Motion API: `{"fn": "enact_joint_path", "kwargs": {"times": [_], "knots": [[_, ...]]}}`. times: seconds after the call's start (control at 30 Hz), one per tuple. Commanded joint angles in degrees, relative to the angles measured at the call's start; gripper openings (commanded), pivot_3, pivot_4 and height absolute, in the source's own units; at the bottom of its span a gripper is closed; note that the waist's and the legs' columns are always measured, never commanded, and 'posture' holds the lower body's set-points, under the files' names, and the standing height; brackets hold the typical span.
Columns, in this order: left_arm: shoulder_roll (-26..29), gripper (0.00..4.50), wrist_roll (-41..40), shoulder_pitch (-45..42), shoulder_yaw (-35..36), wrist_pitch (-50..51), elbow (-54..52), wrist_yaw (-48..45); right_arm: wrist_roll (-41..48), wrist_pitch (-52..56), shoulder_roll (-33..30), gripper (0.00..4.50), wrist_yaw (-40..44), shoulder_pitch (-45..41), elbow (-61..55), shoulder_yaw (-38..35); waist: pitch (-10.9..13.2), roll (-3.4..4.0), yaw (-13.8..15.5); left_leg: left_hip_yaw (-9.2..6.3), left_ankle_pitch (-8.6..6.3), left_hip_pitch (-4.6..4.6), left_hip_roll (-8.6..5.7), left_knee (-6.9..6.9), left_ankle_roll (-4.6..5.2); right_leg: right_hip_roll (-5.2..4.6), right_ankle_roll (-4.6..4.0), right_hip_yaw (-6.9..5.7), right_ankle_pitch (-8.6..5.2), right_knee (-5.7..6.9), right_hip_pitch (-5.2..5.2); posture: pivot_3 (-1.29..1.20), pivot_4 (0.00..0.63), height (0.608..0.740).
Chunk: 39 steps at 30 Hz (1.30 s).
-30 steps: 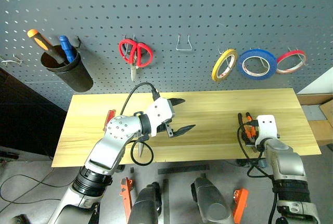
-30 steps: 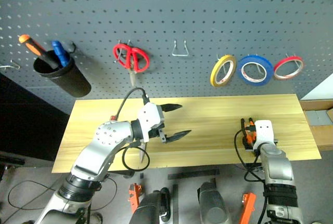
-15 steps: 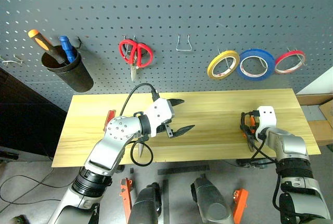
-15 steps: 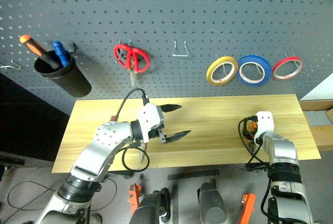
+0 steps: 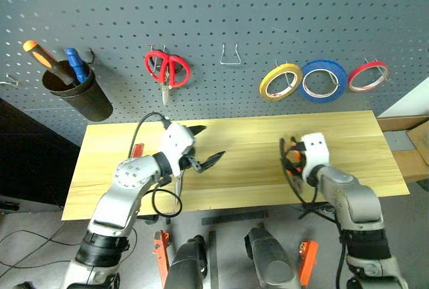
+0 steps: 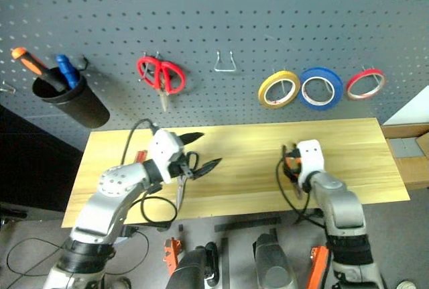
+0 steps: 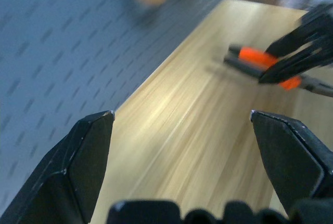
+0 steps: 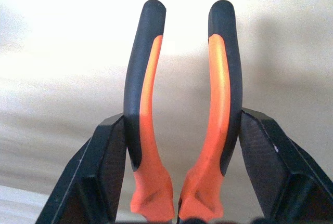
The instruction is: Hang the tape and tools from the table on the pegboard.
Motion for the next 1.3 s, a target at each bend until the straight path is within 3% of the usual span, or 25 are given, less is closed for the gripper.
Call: {"fn": "enact_joint_path", "kwargs": {"times": [0.03,0.13,0.27,0.57,0.83,1.07,1.3], "knots": [[-0.1,4.50,-3.1,2.4,5.5,1.9,-4.3,2.9,0.6,-1.6,2.7,2.68,-1.7,-0.6,-13.4,4.9,0.0,0.00,0.4,-0.03,0.00,-0.01,0.00,0.00,0.00,-0.01,0.00,-0.01,0.00,-0.01,-0.01,-0.28,0.284,0.740],[-0.9,4.50,-4.9,3.8,8.4,3.8,-5.4,5.4,-0.3,-5.7,5.6,2.68,-3.0,-4.3,-17.3,8.5,0.0,-0.01,1.1,-0.06,0.00,-0.02,-0.05,0.03,0.00,-0.03,0.00,-0.03,0.00,-0.02,-0.03,-0.27,0.280,0.740],[-1.6,4.50,-5.6,3.9,10.1,5.1,-5.9,7.8,-2.6,-12.5,6.7,2.68,-4.0,-12.1,-14.1,8.7,0.0,-0.01,1.7,-0.06,0.02,-0.03,-0.09,0.07,-0.03,-0.05,0.00,-0.04,0.00,0.02,-0.08,-0.26,0.274,0.740],[-3.3,4.50,-5.0,1.0,9.8,4.6,-5.9,12.3,-6.3,-35.6,9.5,2.68,-6.5,-36.0,14.5,4.9,-0.1,-0.16,1.2,0.06,0.23,-0.03,-0.06,0.04,-0.38,-0.04,0.00,-0.08,0.00,0.68,-0.53,-0.25,0.254,0.740],[-4.4,4.50,-5.1,0.0,7.8,5.6,-8.0,13.7,-8.9,-52.2,10.0,2.68,-7.7,-45.2,33.9,4.0,-0.1,-0.19,-0.6,0.34,0.29,-0.27,-0.06,0.11,-0.46,-0.04,-0.01,-0.06,0.01,0.82,-0.88,-0.22,0.248,0.740],[-4.3,4.50,-5.0,-0.5,7.8,5.8,-8.2,13.8,-9.3,-55.2,10.8,2.68,-8.8,-47.4,37.7,3.3,-0.1,-0.19,-0.9,0.25,0.76,-0.26,-0.02,0.15,-0.32,-0.04,-0.10,-0.10,0.46,1.01,-0.96,-0.21,0.243,0.740],[-4.3,4.50,-4.9,-0.5,7.6,5.9,-8.7,13.9,-6.0,-47.7,13.0,2.68,-7.5,-47.7,32.9,2.1,-0.1,-0.18,-1.0,0.26,0.93,-0.27,0.03,0.08,-0.52,-0.04,-0.11,-0.10,0.53,1.03,-1.02,-0.22,0.246,0.740]]}}
